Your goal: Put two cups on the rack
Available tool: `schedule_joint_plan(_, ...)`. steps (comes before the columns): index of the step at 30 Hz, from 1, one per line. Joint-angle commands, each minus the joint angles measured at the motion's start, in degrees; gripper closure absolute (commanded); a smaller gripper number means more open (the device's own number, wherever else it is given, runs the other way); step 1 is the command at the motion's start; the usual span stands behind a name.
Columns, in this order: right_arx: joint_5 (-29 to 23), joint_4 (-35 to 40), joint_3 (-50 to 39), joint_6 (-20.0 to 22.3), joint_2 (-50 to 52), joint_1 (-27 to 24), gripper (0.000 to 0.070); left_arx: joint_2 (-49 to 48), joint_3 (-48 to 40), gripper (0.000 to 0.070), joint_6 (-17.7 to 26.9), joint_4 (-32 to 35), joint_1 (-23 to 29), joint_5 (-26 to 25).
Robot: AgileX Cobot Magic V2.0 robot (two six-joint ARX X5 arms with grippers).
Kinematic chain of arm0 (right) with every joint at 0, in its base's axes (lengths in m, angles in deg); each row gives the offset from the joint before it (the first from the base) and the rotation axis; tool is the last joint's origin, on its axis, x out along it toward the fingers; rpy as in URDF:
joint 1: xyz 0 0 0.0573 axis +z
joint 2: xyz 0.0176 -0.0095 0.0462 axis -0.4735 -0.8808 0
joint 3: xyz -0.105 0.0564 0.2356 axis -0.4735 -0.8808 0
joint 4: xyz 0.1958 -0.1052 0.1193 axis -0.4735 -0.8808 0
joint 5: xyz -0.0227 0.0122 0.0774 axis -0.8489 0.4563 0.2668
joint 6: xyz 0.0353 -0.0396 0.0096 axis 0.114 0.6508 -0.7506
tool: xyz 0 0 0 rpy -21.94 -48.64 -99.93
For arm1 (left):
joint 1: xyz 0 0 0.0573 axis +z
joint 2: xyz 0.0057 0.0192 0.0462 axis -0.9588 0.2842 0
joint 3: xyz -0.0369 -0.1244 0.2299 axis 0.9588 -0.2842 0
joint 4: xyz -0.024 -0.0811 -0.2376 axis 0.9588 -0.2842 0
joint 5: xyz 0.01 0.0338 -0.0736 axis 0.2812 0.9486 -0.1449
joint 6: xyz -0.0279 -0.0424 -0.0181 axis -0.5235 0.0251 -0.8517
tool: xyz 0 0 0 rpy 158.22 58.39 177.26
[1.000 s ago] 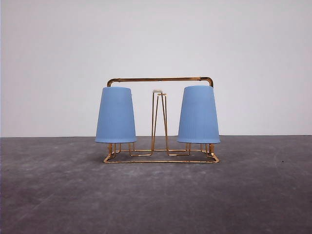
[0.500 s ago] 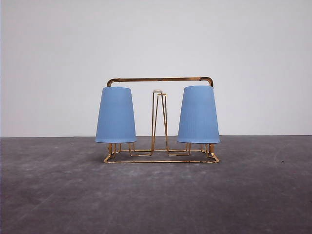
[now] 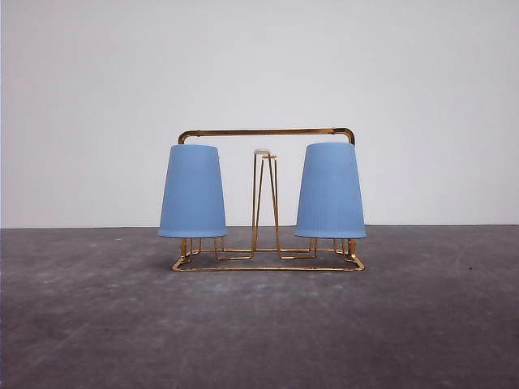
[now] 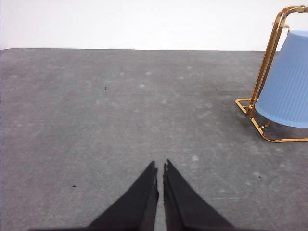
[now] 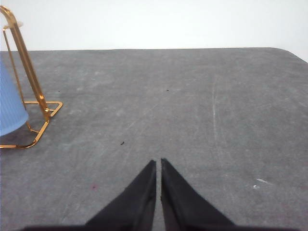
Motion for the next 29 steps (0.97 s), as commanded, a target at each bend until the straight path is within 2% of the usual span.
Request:
schedule_joint_plan(1,-0.2,0.6,-0.1,-0.6,-0.1,-0.1,0.0686,0.0,-0.8,0.07,0.2,0.5,0.0,0.1)
schedule_joint_plan(29,-0.2,0.6,-0.1,-0.6,-0.1,-0.1,0.0686,0.0,-0.8,0.07,0.2,0.5,0.0,0.1)
